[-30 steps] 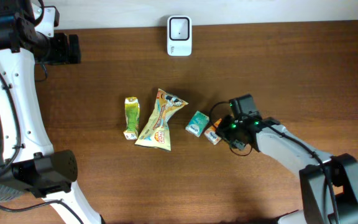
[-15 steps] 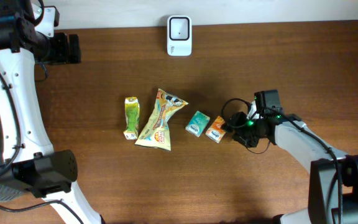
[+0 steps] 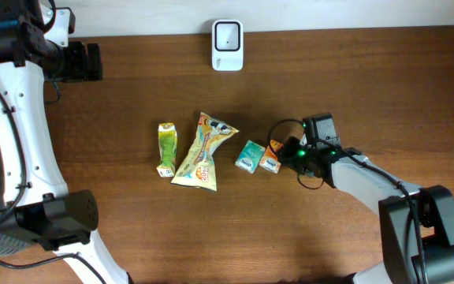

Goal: Scan the item barcode
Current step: 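Reach the right gripper to the orange tissue pack and grasp it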

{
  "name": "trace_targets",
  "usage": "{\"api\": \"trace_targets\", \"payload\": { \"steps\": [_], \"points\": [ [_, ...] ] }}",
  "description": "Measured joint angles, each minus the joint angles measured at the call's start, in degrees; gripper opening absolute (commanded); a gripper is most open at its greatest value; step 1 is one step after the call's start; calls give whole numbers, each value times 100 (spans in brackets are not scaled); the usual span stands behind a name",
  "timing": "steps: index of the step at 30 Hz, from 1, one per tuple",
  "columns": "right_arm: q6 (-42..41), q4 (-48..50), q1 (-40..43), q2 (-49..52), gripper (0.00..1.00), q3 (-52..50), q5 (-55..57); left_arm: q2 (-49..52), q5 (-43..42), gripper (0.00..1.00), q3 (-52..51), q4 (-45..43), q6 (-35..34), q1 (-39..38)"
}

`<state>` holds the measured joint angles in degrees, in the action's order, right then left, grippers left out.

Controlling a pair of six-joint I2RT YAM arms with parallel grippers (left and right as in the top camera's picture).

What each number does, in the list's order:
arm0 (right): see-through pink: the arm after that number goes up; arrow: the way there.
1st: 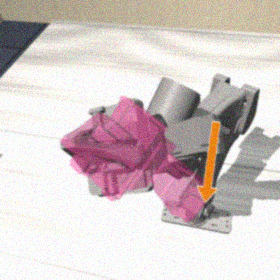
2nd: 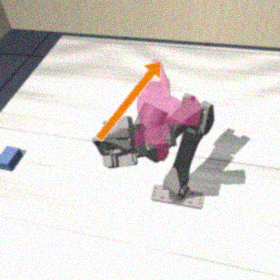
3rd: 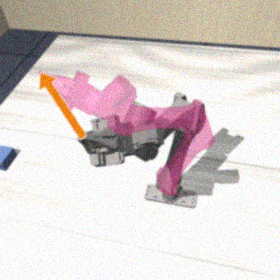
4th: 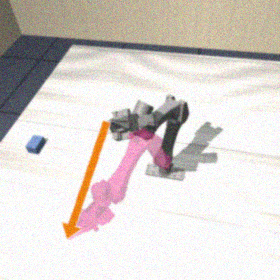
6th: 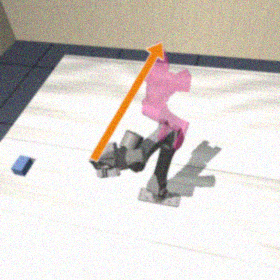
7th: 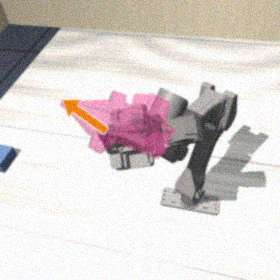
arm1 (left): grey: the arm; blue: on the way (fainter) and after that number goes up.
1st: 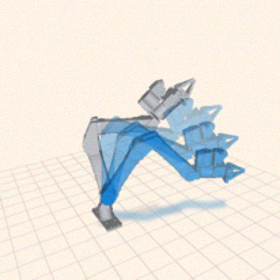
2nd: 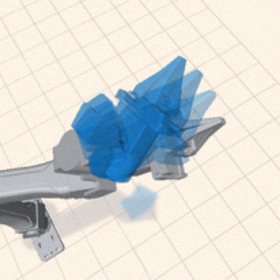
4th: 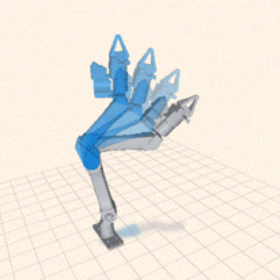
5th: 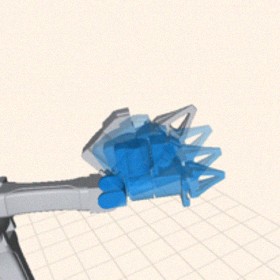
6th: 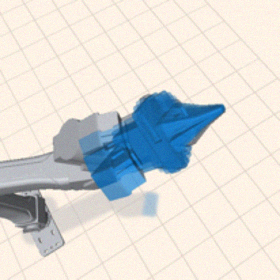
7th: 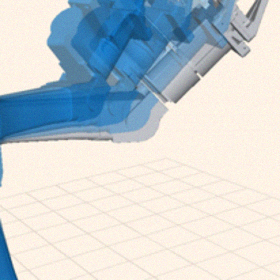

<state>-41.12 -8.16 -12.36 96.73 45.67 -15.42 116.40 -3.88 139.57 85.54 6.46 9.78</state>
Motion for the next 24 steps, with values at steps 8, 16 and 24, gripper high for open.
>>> {"api": "trace_targets", "payload": {
  "steps": [8, 16, 24],
  "points": [
    [1676, 367, 826, 2, 41, 9, -1080, 0, 0, 99, 0, -4, 0, 0],
    [1735, -72, 577, 31, 43, 20, -1460, 0, 0, 99, -2, -4, 0, 0],
    [1368, 4, 579, 487, 4, 70, -1539, 0, 0, 99, 0, -4, 0, 0]
  ]
}}
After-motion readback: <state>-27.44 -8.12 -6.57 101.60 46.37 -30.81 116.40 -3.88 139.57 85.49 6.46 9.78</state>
